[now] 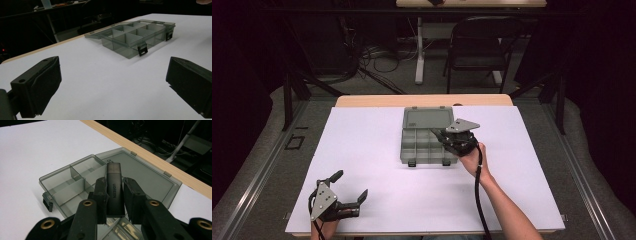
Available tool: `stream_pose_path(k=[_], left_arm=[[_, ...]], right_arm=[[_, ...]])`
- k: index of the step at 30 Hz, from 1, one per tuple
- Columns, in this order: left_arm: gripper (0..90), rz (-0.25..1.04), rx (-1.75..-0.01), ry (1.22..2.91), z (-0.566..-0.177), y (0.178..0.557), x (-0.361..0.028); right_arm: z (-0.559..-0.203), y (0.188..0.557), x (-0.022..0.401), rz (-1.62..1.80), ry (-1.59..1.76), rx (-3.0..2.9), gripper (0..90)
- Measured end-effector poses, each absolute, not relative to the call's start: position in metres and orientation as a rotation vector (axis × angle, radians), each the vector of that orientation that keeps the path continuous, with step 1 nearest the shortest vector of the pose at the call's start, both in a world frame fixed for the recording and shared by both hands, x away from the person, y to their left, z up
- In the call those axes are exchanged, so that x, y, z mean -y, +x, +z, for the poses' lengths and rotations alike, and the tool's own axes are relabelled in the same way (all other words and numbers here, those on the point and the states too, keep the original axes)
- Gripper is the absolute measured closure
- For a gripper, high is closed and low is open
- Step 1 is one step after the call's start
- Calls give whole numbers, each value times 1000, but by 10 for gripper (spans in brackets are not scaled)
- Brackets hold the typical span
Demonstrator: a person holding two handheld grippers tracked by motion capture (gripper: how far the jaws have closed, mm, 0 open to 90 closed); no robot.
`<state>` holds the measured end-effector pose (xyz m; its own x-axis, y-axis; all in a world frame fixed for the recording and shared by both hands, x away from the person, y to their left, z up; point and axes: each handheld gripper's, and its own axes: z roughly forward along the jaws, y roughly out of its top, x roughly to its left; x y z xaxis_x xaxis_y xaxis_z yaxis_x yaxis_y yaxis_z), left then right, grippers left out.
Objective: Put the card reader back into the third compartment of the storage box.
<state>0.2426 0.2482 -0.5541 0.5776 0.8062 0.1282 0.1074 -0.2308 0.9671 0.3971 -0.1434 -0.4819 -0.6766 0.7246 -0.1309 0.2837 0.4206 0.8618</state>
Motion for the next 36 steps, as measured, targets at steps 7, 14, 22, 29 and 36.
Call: stream_pose_path(k=[7,14,22,29,36], left_arm=[[2,786,-765,1700,-554,243,-248],[2,788,-766,1696,-554,242,-249],[2,788,-765,1696,-554,242,-249],[2,784,-761,1692,-554,242,-249],[2,785,-761,1694,-554,242,-249]], right_arm=[[-480,404,140,1188,870,-2187,733],[-480,411,133,1177,892,-2191,733],[-483,420,127,1146,942,-2195,733],[-487,427,125,1122,1003,-2189,732],[-494,435,123,1092,1083,-2188,732]])
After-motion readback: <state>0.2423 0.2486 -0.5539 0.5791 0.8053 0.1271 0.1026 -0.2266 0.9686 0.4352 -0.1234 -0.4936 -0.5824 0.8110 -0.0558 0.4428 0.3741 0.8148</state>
